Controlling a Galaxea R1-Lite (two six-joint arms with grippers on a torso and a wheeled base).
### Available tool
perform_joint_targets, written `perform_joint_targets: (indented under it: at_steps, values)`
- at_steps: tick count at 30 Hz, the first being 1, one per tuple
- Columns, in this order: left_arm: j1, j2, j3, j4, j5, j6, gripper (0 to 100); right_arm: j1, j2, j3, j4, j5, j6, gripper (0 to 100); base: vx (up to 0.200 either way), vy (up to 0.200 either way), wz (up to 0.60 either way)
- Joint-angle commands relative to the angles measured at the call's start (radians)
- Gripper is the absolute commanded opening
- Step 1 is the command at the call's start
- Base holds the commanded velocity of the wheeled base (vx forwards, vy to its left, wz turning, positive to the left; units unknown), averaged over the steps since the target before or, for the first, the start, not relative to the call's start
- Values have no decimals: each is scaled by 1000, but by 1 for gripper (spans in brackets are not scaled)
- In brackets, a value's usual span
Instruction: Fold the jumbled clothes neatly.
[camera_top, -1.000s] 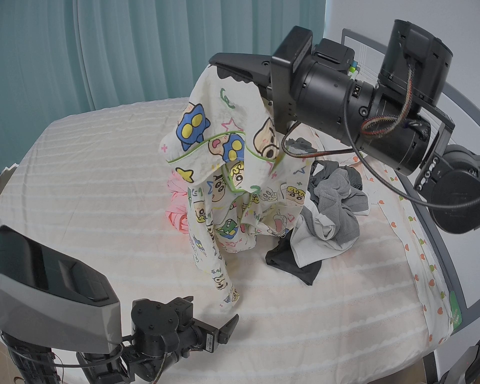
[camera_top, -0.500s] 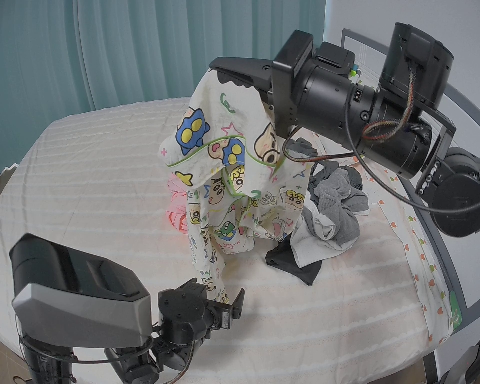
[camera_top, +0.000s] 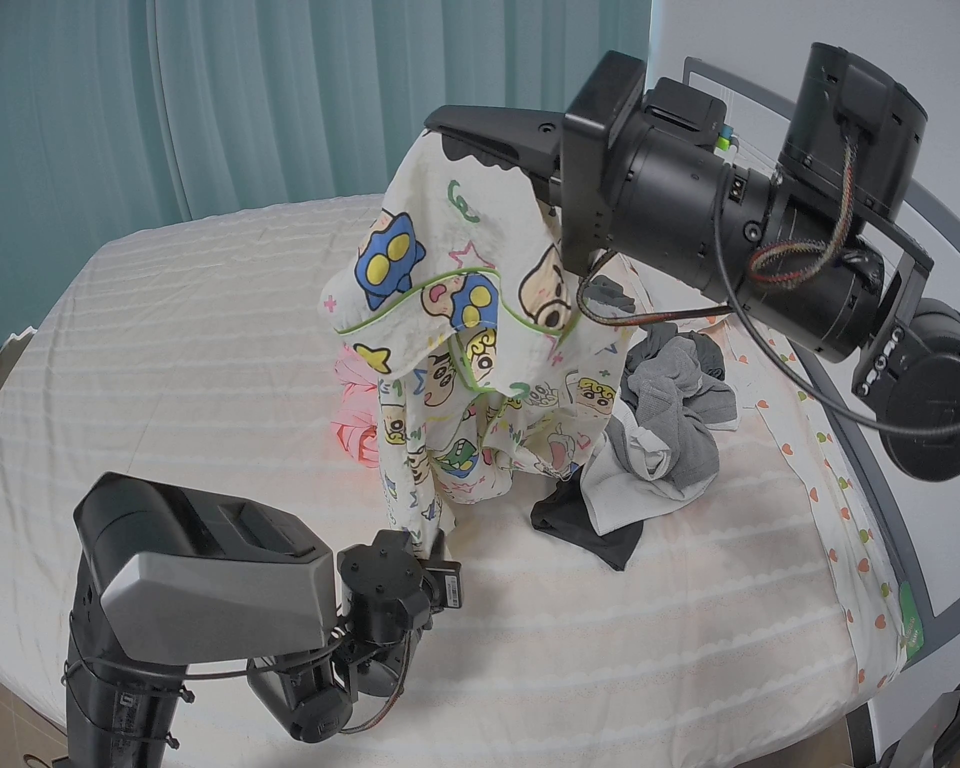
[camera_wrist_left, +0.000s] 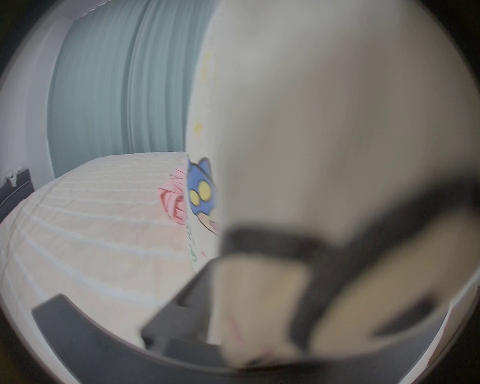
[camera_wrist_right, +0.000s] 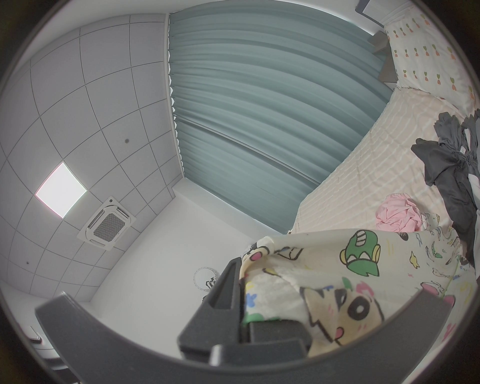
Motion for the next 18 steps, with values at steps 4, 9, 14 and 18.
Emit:
perform_joint_targets:
  at_steps: [4,9,14,18]
  values:
    - [73,-120,-11,-9,40,-10,0,-25,-38,79,-2,1,-1,0,0,0,0]
    - [75,-264,86,-9,35,-47,0,-63,-58,118,-11,1,-1,0,0,0,0]
    - [88,-393,183,-9,35,-88,0,-82,-78,162,-11,1,-3,0,0,0,0]
    - [137,-534,173,-7,37,-74,0,-112,-99,216,-11,-1,-6,0,0,0,0]
